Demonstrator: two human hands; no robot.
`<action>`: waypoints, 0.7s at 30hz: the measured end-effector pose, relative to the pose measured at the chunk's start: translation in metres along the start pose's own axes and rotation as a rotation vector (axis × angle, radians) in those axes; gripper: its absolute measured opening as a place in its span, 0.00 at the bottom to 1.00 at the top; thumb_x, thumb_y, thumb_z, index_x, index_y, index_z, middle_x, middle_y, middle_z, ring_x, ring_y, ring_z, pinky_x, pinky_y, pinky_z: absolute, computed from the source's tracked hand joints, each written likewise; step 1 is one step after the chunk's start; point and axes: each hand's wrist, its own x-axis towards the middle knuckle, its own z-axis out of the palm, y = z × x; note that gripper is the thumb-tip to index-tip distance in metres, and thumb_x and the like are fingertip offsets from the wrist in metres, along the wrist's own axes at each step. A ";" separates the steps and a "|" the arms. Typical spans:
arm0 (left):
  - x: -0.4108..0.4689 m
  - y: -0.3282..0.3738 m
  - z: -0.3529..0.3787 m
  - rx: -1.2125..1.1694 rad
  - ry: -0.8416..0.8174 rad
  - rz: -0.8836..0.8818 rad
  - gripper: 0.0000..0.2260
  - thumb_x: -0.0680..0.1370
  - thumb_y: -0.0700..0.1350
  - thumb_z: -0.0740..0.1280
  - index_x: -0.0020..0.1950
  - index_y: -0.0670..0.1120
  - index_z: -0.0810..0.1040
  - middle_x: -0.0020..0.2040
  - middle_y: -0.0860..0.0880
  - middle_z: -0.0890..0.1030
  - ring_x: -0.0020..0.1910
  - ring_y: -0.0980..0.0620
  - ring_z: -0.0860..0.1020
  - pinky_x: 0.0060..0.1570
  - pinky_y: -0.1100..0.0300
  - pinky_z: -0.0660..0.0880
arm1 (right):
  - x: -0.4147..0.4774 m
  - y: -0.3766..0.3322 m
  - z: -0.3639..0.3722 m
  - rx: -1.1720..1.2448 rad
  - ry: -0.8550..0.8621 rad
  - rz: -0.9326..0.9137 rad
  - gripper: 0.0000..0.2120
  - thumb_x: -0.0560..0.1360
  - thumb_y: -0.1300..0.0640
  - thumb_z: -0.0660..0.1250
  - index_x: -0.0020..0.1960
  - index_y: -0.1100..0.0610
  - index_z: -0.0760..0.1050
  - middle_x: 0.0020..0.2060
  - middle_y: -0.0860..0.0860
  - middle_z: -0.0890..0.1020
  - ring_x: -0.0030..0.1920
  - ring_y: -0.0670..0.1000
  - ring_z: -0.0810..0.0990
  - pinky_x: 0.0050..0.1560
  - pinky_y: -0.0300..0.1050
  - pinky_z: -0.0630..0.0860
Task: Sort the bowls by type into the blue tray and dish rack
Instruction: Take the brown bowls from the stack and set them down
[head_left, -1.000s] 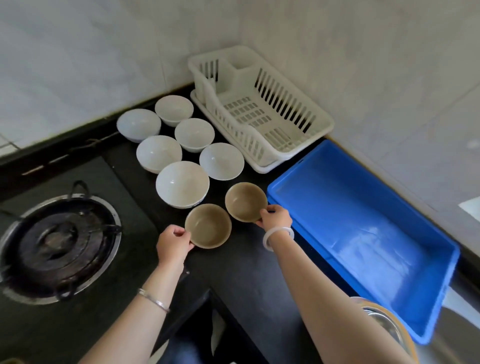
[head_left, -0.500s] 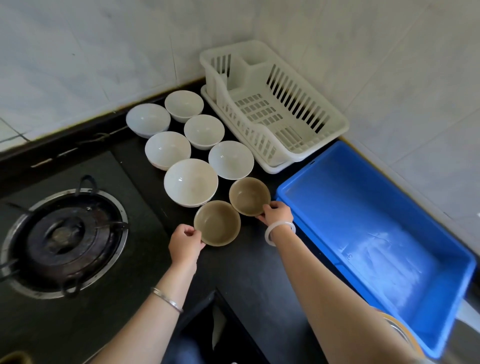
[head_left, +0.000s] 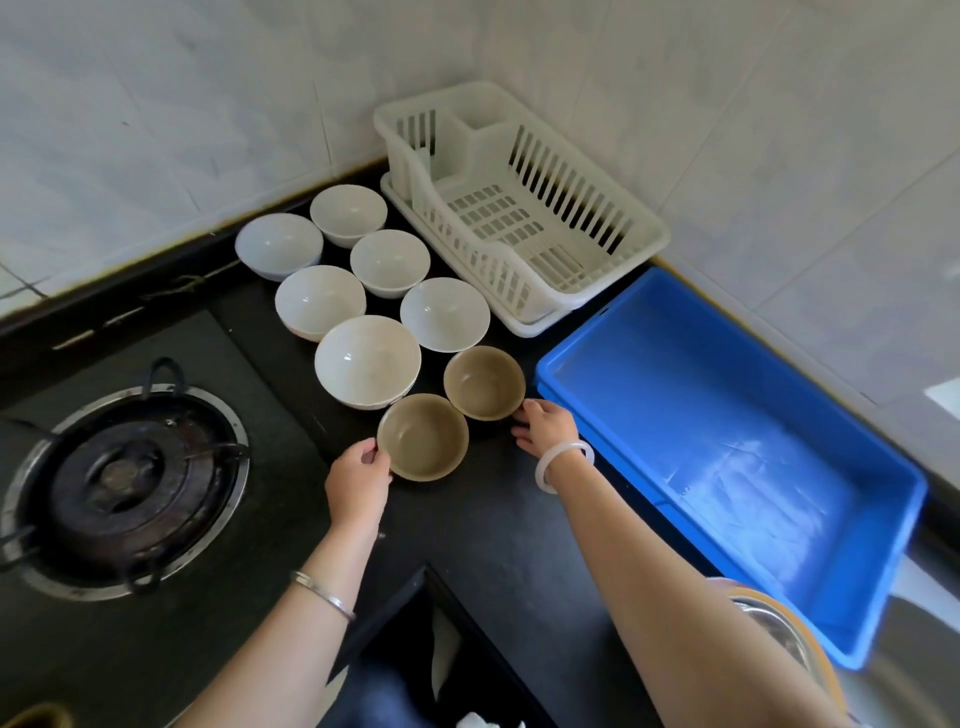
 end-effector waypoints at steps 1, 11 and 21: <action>-0.003 0.001 -0.002 0.055 -0.009 0.023 0.17 0.79 0.41 0.62 0.67 0.41 0.72 0.63 0.42 0.77 0.50 0.48 0.79 0.59 0.47 0.75 | -0.005 0.002 -0.004 -0.012 0.008 -0.028 0.16 0.80 0.55 0.58 0.66 0.57 0.71 0.52 0.51 0.78 0.49 0.51 0.79 0.55 0.48 0.77; -0.077 0.025 0.017 0.353 -0.076 0.511 0.12 0.79 0.42 0.60 0.61 0.44 0.77 0.56 0.45 0.81 0.55 0.49 0.79 0.51 0.59 0.73 | -0.098 0.034 -0.101 -0.291 0.289 -0.381 0.08 0.77 0.54 0.59 0.46 0.50 0.77 0.43 0.49 0.83 0.43 0.54 0.82 0.48 0.48 0.77; -0.195 -0.001 0.133 0.592 -0.574 0.893 0.11 0.78 0.45 0.63 0.60 0.49 0.78 0.54 0.51 0.81 0.50 0.55 0.79 0.49 0.64 0.75 | -0.182 0.146 -0.231 -0.532 0.734 -0.139 0.08 0.76 0.58 0.64 0.50 0.58 0.79 0.47 0.58 0.83 0.49 0.60 0.80 0.47 0.50 0.73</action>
